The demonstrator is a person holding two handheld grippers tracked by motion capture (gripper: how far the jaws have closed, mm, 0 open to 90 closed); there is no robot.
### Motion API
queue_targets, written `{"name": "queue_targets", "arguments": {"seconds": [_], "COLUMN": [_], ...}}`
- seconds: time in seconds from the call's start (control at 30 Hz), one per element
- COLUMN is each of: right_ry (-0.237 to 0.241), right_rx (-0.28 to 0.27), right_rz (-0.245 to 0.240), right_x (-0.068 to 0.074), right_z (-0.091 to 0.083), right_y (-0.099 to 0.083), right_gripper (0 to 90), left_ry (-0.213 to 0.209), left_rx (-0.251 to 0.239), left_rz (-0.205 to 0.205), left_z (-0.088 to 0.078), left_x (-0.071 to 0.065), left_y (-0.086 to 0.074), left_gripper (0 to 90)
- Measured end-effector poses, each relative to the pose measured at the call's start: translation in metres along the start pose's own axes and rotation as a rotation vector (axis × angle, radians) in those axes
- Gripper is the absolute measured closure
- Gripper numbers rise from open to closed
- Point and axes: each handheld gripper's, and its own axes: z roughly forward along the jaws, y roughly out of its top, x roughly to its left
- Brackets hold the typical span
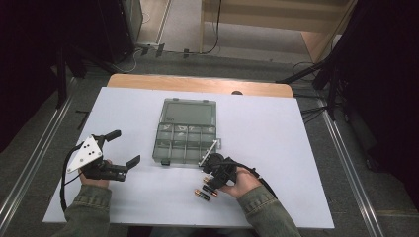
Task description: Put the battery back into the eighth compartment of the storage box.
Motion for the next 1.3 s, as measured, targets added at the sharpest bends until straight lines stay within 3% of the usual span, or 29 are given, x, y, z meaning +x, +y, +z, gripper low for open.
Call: {"name": "queue_targets", "arguments": {"seconds": [0.27, 0.87, 1.1, 1.3], "right_ry": [0.001, 0.022, 0.054, 0.135], "right_rx": [0.044, 0.022, -0.038, -0.13], "right_rz": [0.052, 0.088, 0.11, 0.136], "right_x": [-0.001, -0.005, -0.01, -0.016], "right_z": [0.007, 0.002, -0.007, -0.018], "right_y": [0.006, 0.004, 0.0, -0.002], "right_gripper": [75.3, 78.0, 78.0, 78.0], "left_ry": [0.001, -0.001, -0.002, -0.003], "left_rx": [0.003, 0.002, 0.005, 0.002], "left_rz": [0.002, -0.001, -0.002, -0.007], "left_z": [0.0, 0.0, 0.001, 0.001], "left_x": [0.0, 0.0, 0.0, 0.0], "left_y": [0.0, 0.0, 0.0, 0.0], "left_gripper": [0.0, 0.0, 0.0, 0.0]}}
